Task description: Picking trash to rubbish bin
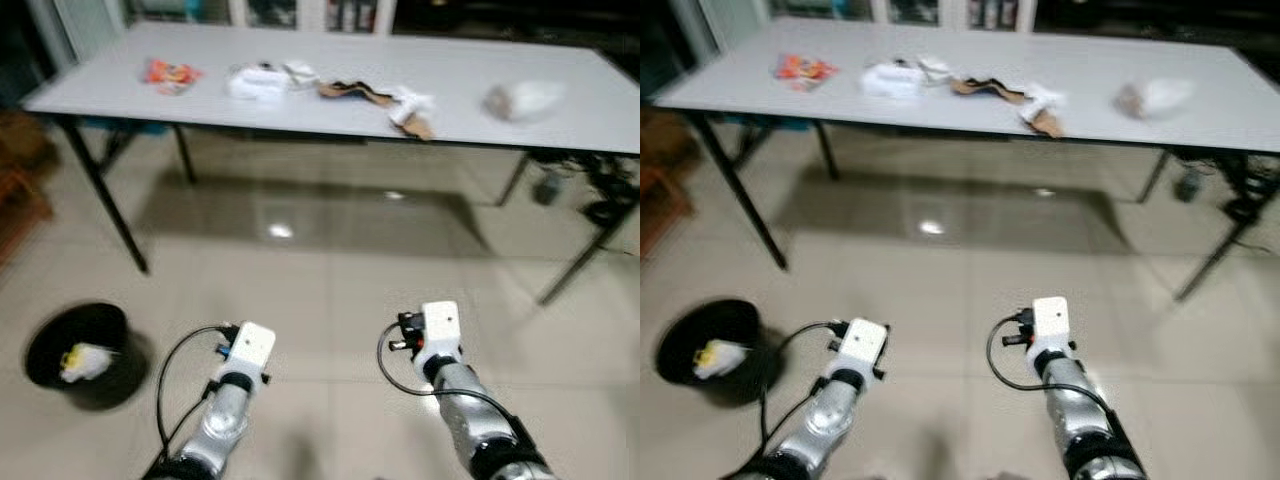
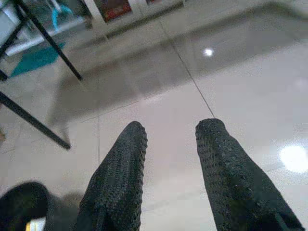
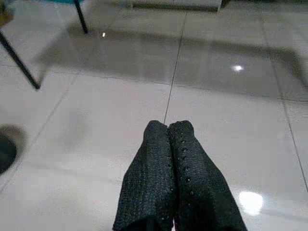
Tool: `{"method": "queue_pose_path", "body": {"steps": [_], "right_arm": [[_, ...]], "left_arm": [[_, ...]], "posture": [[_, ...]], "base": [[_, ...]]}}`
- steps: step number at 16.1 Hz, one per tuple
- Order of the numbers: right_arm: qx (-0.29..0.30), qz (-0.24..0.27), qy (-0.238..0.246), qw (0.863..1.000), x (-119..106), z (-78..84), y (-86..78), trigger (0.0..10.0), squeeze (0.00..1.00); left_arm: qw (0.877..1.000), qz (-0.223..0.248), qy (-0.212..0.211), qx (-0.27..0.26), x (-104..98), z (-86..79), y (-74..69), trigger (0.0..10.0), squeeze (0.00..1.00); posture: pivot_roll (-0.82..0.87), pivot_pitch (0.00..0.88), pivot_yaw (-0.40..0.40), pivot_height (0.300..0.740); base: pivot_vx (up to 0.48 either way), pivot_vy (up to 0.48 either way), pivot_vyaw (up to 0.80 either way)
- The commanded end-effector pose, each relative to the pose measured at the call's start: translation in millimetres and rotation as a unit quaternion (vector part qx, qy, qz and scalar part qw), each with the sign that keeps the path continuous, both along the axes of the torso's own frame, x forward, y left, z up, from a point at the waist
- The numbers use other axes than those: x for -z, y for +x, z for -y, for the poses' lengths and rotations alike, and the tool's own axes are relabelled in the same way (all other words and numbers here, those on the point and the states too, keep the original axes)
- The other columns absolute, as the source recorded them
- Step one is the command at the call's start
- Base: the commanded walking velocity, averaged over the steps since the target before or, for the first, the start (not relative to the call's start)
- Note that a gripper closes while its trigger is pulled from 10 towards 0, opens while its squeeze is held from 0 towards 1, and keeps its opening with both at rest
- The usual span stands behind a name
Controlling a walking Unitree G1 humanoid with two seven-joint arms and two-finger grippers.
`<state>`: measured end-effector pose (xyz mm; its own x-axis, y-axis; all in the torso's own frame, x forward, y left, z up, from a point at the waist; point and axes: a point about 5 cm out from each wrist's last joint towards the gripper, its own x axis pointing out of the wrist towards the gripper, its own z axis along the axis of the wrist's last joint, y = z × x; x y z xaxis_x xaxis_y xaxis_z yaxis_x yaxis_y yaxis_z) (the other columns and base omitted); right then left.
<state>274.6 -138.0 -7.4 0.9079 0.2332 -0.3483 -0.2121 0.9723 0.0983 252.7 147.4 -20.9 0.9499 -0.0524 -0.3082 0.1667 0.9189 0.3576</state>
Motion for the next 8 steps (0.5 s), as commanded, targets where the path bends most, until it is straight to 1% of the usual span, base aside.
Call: {"method": "queue_pose_path", "body": {"steps": [1,8], "right_arm": [[0.0,0.003,0.0,1.0,-1.3,0.0,1.5,10.0,0.0],[0.0,0.003,0.001,1.0,-1.6,-0.4,1.7,10.0,0.0]], "left_arm": [[1.0,0.001,0.0,-0.006,-0.9,-0.2,1.6,10.0,0.0],[1.0,0.002,-0.001,-0.005,-1.3,-0.4,2.1,10.0,0.0]], "posture": [[-0.04,0.066,0.007,0.74],[-0.04,0.066,0.008,0.74]], "base": [[0.0,-0.48,0.0],[0.0,-0.48,0.0]]}}
